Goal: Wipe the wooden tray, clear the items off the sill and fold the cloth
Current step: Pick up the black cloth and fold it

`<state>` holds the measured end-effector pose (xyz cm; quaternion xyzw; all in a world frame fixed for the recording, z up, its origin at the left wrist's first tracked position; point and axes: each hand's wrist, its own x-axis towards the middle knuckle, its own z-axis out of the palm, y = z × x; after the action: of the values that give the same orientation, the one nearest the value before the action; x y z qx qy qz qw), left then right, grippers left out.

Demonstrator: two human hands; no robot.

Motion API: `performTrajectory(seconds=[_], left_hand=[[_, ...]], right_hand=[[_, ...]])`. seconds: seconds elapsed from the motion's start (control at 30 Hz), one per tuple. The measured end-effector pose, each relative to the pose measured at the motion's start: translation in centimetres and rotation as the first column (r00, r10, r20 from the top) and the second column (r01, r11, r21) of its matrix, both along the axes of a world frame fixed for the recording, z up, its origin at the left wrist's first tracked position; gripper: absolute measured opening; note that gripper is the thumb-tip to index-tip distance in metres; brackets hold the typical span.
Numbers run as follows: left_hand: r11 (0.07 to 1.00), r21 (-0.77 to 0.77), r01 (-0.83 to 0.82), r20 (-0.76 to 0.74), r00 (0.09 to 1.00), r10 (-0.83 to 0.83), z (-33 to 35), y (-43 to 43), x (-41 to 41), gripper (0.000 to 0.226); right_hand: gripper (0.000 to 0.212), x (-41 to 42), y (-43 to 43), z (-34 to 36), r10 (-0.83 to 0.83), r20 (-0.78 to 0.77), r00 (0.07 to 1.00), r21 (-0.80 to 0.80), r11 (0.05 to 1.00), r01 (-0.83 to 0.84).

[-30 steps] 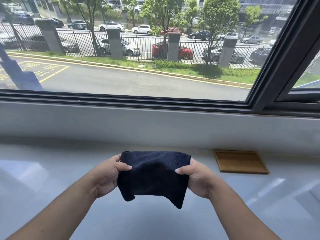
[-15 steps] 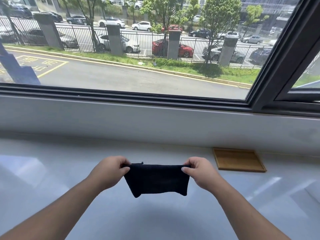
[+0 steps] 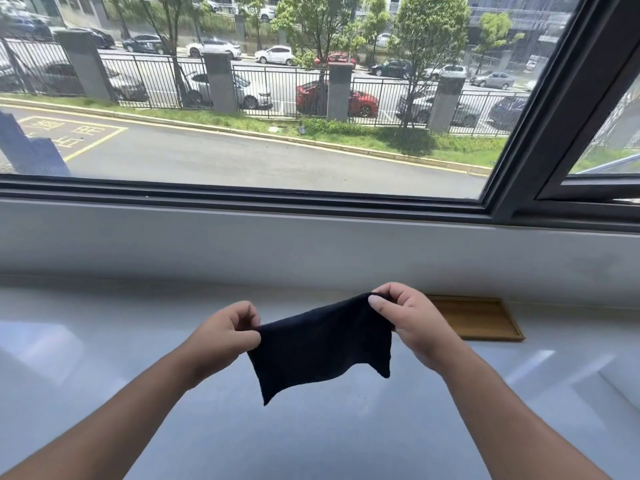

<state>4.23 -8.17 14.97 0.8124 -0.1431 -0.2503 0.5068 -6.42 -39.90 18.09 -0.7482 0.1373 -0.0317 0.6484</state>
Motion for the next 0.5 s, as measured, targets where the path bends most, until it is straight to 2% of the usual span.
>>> performTrajectory(seconds=[0.07, 0.13, 0.23, 0.3, 0.37, 0.43, 0.5], left_hand=[[0.999, -0.030, 0.045, -0.023, 0.999, -0.046, 0.4, -0.1, -0.1, 0.019], [0.994, 0.068, 0.091, -0.028, 0.996, -0.089, -0.2, 0.1, -0.3, 0.025], [0.968, 0.203, 0.145, -0.023, 0.989, -0.143, -1.6, 0.2, -1.1, 0.023], [0.970, 0.204, 0.133, -0.029, 0.991, -0.130, -1.7, 0.0, -1.3, 0.020], [0.995, 0.061, 0.082, -0.109, 0.991, -0.075, -1.3, 0.1, -1.1, 0.016], [0.991, -0.129, -0.018, -0.204, 0.979, -0.009, -0.6, 0.5, -0.6, 0.015], [0.971, -0.218, -0.099, -0.238, 0.970, 0.046, -0.1, 0.9, 0.1, 0.016]], right_hand=[[0.012, 0.2, -0.2, 1.9, 0.007, 0.041, 0.999, 0.106, 0.994, -0.011], [0.010, 0.5, -0.1, 3.9, 0.059, 0.050, 0.997, 0.155, 0.986, -0.066], [0.013, 1.1, 0.4, 5.4, 0.147, 0.044, 0.988, 0.061, 0.987, -0.149], [0.011, 1.4, 0.6, 5.3, 0.151, 0.037, 0.988, -0.017, 0.988, -0.150], [0.011, 1.5, 0.1, 4.6, 0.111, 0.032, 0.993, -0.016, 0.994, -0.110], [0.017, 1.3, -0.7, 3.5, 0.052, 0.010, 0.999, 0.052, 0.997, -0.052], [0.019, 0.9, -1.2, 2.0, 0.001, -0.032, 0.999, 0.106, 0.994, 0.002]])
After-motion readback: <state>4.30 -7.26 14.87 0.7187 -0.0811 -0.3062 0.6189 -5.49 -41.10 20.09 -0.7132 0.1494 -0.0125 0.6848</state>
